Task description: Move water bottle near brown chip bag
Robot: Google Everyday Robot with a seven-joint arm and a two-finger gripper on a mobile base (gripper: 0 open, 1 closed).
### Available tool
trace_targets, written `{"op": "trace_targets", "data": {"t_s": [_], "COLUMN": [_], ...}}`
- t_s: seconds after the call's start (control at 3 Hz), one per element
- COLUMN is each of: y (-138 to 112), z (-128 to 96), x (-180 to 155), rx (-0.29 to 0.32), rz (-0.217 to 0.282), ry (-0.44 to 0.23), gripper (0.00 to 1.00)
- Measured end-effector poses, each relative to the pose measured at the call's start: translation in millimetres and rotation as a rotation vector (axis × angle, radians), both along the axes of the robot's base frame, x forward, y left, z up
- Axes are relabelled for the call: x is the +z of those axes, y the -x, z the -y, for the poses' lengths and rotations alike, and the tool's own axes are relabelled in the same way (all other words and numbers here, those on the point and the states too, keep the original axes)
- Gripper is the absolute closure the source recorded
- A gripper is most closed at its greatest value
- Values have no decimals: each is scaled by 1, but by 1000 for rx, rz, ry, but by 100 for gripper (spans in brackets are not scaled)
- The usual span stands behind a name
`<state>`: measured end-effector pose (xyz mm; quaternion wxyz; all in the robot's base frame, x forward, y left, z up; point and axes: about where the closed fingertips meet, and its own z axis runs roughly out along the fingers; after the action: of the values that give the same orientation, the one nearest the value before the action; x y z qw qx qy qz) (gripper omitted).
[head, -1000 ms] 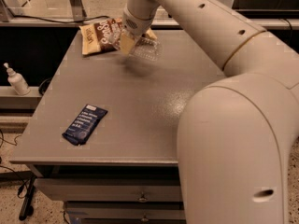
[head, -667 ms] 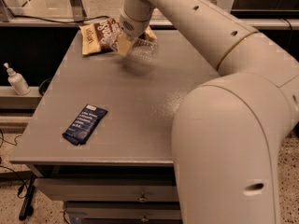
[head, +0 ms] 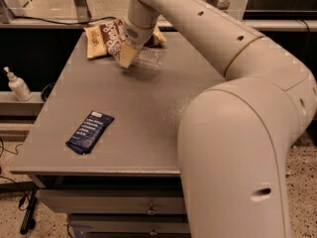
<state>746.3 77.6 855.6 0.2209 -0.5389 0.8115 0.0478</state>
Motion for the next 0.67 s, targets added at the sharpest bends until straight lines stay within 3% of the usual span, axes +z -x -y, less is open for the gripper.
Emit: {"op": "trace_targets", "data": {"t_s": [0.33,0.67], "y": [-1,-1], "z": [-2,-2], "x": [-4,-3], "rx": [7,7], "rz": [-2,-1], "ry": [4,5], "gripper": [0,0]}}
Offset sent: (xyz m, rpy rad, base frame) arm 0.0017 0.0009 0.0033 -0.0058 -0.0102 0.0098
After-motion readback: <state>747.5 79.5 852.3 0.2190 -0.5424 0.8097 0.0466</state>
